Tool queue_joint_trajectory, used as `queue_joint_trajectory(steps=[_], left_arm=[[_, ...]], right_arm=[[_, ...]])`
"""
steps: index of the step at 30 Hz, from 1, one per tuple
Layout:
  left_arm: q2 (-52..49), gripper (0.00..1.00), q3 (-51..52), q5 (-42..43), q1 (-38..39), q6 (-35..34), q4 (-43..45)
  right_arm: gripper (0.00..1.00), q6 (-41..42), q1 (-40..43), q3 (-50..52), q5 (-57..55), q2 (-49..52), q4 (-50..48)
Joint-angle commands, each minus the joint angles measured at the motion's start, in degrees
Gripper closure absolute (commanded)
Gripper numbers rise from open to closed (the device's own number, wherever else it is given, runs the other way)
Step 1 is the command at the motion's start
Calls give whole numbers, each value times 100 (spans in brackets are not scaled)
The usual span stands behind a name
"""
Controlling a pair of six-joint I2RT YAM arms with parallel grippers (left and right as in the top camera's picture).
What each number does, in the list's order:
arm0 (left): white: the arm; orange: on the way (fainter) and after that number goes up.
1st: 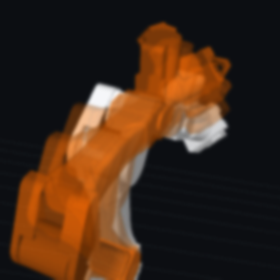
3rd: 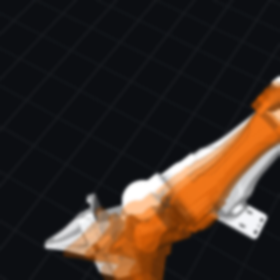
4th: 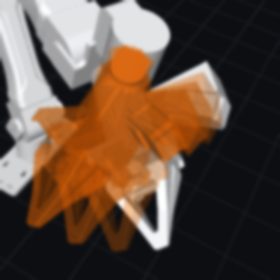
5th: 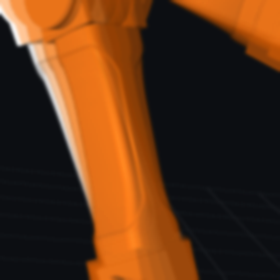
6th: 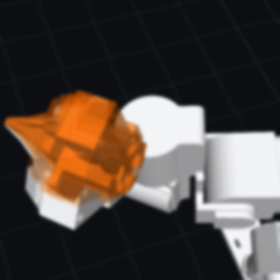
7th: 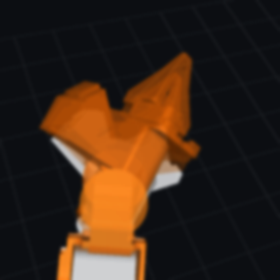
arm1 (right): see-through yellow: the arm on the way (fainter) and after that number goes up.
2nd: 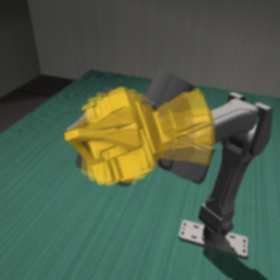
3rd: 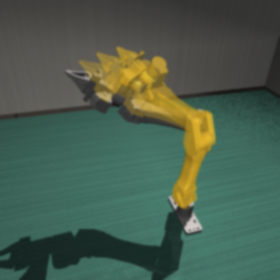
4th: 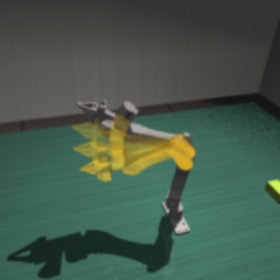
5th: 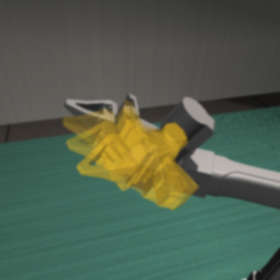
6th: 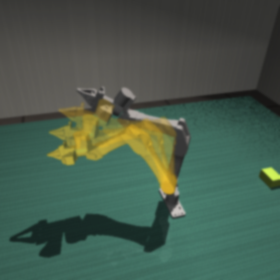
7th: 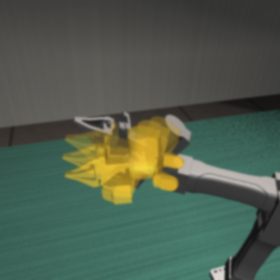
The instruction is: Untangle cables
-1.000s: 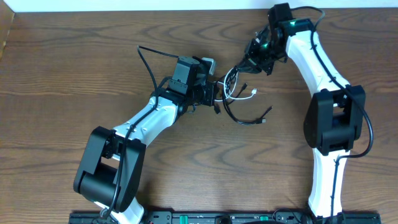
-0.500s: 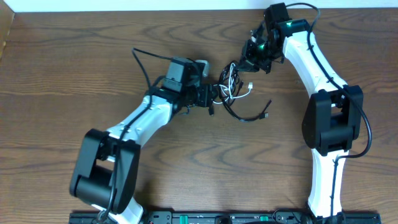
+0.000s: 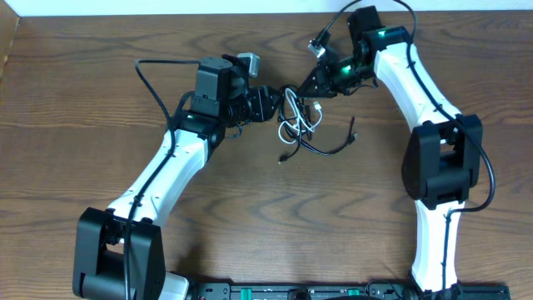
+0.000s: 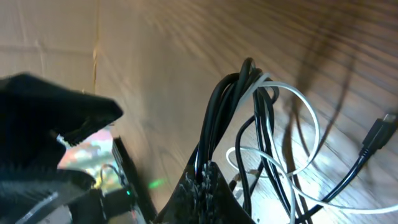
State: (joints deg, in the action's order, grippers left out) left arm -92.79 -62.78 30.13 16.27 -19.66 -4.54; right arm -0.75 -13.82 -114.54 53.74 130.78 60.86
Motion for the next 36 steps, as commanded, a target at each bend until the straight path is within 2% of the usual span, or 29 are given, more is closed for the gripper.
queue_joint_trajectory(steps=[1,7,12,24,31,36], left_arm=[[17,51,-83,74,-17,-833,57],[-160,53,-83,76,-17,-1287,55],[-367,61,-76,98,-7,-1499,52],[-647,61,-76,98,4,-1676,232],[-647,61,-76,98,7,-2041,299],[-649,61,-76,72,55,-2138,439]], right_arm=[[99,-697,-164,35,485,-35,-28],[99,-787,-264,35,839,-35,-240],[99,-743,-234,35,837,-35,-236],[99,-699,-236,35,839,-35,-234],[99,-702,-229,35,863,-35,-234],[99,-861,-225,33,1475,-37,-299]])
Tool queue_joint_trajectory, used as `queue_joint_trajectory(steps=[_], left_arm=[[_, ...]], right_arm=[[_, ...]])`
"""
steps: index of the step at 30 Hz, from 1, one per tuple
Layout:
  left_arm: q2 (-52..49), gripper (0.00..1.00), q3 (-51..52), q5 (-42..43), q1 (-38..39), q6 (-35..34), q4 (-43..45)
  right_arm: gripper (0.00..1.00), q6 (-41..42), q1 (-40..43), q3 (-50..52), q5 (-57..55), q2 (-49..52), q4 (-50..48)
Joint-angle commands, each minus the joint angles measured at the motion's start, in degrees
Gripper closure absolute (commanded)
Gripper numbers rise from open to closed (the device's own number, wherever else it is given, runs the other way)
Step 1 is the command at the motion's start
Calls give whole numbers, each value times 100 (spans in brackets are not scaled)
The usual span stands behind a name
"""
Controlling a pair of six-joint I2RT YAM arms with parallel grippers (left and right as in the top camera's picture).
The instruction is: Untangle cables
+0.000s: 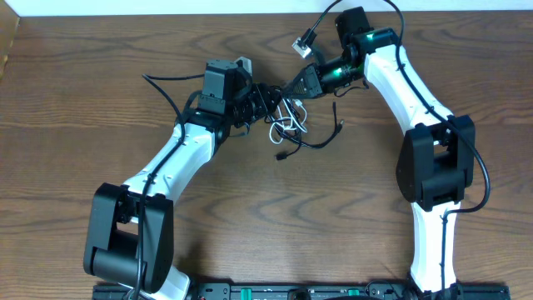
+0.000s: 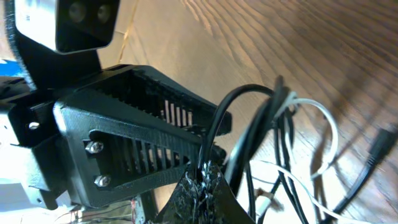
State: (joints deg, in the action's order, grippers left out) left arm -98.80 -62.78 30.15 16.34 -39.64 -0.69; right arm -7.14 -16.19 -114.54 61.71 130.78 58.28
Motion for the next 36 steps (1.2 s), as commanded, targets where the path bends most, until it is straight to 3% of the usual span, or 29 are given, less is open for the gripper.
queue_joint_trajectory(steps=[1,7,12,16,24,33,36], left_arm=[[-57,60,-76,46,66,-140,76],[-328,60,-76,9,203,-136,129],[-697,59,-76,9,278,61,426],[-938,51,-76,-9,271,286,442],[-1300,48,-68,-531,271,697,39],[-1314,43,-46,-511,273,1333,-168],[-1314,47,-46,-511,273,1606,-304]], right_arm=[[99,-238,28,31,861,-39,-90],[99,-238,168,26,1665,-190,-219],[99,-236,199,26,1429,-479,-195],[99,-83,197,22,378,-960,-254],[99,243,522,22,-1038,-2404,-629],[99,479,726,22,-2994,-3508,-621],[49,581,726,24,-3449,-3460,-459]])
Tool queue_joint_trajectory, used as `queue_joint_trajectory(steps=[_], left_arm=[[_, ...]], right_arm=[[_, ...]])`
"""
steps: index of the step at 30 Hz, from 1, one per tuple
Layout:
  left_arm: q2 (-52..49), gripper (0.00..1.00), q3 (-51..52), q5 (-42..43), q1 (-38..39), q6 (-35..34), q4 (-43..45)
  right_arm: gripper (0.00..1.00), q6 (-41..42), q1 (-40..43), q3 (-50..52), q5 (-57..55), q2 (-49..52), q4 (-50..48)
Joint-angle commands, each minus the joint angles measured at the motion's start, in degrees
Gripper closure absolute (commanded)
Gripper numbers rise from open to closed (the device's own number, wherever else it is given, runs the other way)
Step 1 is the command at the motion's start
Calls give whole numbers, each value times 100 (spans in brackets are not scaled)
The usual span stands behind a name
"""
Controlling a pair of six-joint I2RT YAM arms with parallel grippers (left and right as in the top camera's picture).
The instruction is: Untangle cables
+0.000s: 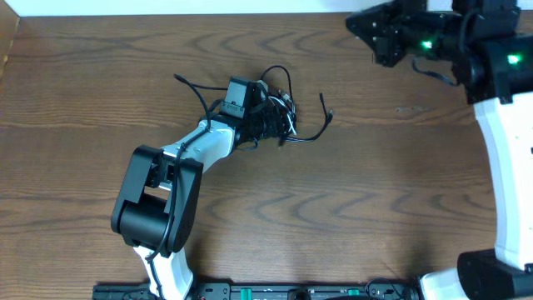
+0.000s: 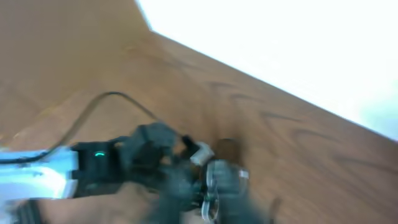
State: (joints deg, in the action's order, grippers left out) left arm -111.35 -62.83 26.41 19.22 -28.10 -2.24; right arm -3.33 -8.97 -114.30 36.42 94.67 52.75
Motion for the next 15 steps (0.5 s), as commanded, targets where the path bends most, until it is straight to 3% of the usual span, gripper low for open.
queue_joint_trajectory(steps=[1,7,15], left_arm=[[-59,49,-42,-136,-15,555,-181],[-59,53,-42,138,-15,1058,-376],[-59,53,-39,404,-17,1353,-584]], right_arm=[[45,201,4,0,-927,201,155],[35,192,-94,0,-726,855,463],[40,-457,-546,0,103,2070,597]])
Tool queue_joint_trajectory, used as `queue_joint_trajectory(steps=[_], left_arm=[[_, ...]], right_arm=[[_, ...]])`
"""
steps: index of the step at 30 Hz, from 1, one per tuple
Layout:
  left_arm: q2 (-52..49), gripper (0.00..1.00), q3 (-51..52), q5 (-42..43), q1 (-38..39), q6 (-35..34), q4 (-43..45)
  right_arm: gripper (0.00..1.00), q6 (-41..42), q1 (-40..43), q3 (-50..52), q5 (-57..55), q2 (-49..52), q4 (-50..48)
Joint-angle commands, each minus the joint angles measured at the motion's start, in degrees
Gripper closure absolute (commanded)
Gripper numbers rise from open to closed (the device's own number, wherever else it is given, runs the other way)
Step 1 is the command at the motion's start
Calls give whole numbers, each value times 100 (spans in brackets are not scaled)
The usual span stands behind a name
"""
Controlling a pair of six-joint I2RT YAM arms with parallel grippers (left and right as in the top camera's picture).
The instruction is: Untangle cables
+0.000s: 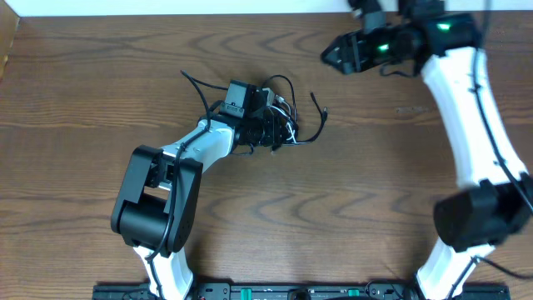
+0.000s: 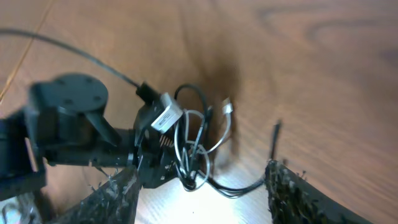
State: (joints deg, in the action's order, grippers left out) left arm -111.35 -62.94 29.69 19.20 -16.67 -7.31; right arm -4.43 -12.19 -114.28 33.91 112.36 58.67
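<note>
The cable tangle point(image 1: 281, 117), black and white loops, lies at the table's middle back. My left gripper point(image 1: 265, 127) lies low on the wood with its jaws shut on the bundle. One black cable end point(image 1: 320, 110) sticks out to the right. My right gripper point(image 1: 329, 57) hangs high, up and to the right of the tangle, holding nothing. In the right wrist view its fingers point(image 2: 118, 193) stand wide apart and open, looking down on the tangle point(image 2: 196, 146) and the left gripper point(image 2: 93, 134). A white plug point(image 2: 227, 107) shows on a loop.
The left arm's own thin black lead point(image 1: 196, 87) arcs over the wood behind its wrist. The table's back edge meets a white wall point(image 1: 166, 8). A cardboard edge point(image 1: 7, 42) stands at the far left.
My right gripper has moved left and a little forward, nearer the tangle, and stays open and high. The left gripper still holds the bundle in about the same place.
First both grippers were at the tangle, the right one shut on black cables. Then both held it a little further left. Later the right gripper had let go and stood far back right, the left holding the tangle. Now the right one is open above it.
</note>
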Motion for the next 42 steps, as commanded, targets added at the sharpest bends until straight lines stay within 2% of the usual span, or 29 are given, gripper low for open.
queue_joint_trajectory(steps=[1,3,8,13,16,18,19,20,21,30,33,42], left_arm=[[-59,52,-31,76,-15,208,-76],[-59,52,-28,74,-15,210,-79],[-59,51,-31,74,-15,208,-79],[-57,49,-28,74,-15,208,-79],[-42,46,-31,76,-46,210,-33],[4,46,-31,83,-90,208,-13],[55,45,-31,83,-114,210,-13],[116,46,-31,92,-142,208,-15],[186,45,-31,127,-168,208,-17],[1213,42,-31,273,-341,-170,-61],[1613,30,-31,267,-339,-315,-31],[1360,30,-28,111,-234,-1150,101]], right_arm=[[41,-358,-284,-2,354,407,-9],[42,-361,-409,-2,352,632,-98],[54,-356,-697,-2,-22,1161,-463],[55,-356,-868,-2,-304,1545,-748],[64,-334,-951,-2,-542,1775,-898],[75,-334,-968,-2,-551,1878,-946],[82,-332,-966,-2,-551,1891,-955],[94,-334,-966,-2,-564,1906,-964],[99,-317,-949,-2,-601,1906,-966],[99,-229,-732,-4,-118,1375,-835],[99,-229,-732,-4,-2,1165,-675],[99,-225,-815,-4,752,1099,-446]])
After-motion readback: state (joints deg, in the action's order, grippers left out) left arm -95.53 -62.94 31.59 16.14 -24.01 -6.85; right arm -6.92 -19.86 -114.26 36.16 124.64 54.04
